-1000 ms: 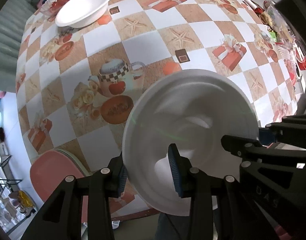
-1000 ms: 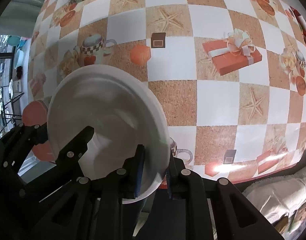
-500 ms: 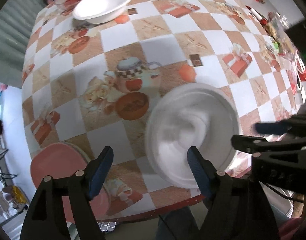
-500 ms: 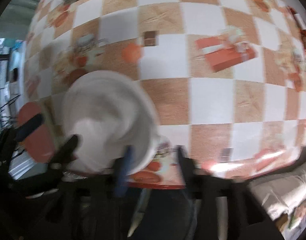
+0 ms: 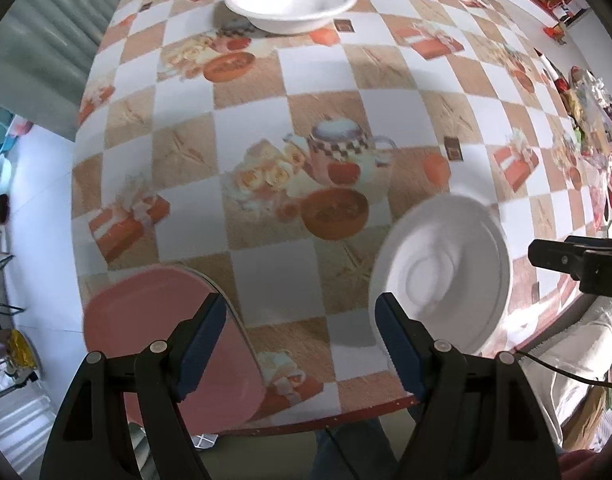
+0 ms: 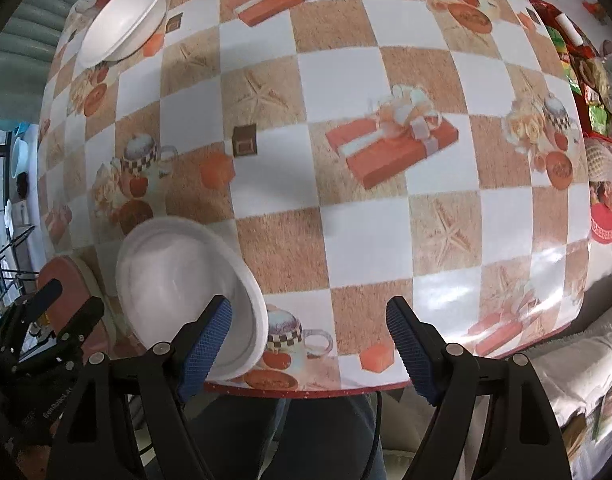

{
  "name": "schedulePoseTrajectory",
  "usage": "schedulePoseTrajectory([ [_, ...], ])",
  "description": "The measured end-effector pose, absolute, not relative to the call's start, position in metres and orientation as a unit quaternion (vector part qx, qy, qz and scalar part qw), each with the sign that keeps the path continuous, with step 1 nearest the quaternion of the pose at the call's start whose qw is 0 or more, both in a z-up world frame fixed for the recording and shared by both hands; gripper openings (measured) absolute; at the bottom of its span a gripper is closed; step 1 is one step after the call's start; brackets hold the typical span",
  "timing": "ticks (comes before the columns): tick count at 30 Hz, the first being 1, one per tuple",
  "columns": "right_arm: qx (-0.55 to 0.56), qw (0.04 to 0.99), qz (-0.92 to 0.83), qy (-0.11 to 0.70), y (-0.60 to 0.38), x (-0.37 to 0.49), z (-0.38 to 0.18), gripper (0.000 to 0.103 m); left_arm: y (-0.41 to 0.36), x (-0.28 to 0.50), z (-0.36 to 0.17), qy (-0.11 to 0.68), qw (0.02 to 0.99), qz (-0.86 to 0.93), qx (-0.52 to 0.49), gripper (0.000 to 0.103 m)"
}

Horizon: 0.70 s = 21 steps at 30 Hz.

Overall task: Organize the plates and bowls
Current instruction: 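Lower the white bowl onto the pink plate and open both grippers, then move both grippers to the white bowl beside the tomato bowl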

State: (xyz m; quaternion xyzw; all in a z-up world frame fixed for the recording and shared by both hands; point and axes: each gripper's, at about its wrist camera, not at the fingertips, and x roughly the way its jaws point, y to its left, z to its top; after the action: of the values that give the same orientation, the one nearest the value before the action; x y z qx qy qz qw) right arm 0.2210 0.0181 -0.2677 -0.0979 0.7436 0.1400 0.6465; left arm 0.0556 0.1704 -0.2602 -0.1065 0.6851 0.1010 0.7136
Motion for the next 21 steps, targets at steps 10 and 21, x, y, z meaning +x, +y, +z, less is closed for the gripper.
schedulePoseTrajectory([
  [10, -0.127, 0.674, 0.172, 0.707, 0.063, 0.280, -0.241, 0.081, 0.203, 0.101, -0.236, 0.660, 0.733, 0.137, -0.095, 0.080],
  [21, -0.127, 0.685, 0.196, 0.690, 0.128, 0.347, -0.244, 0.081, 0.251, 0.177, -0.238, 0.641, 0.735, 0.187, -0.119, 0.080],
])
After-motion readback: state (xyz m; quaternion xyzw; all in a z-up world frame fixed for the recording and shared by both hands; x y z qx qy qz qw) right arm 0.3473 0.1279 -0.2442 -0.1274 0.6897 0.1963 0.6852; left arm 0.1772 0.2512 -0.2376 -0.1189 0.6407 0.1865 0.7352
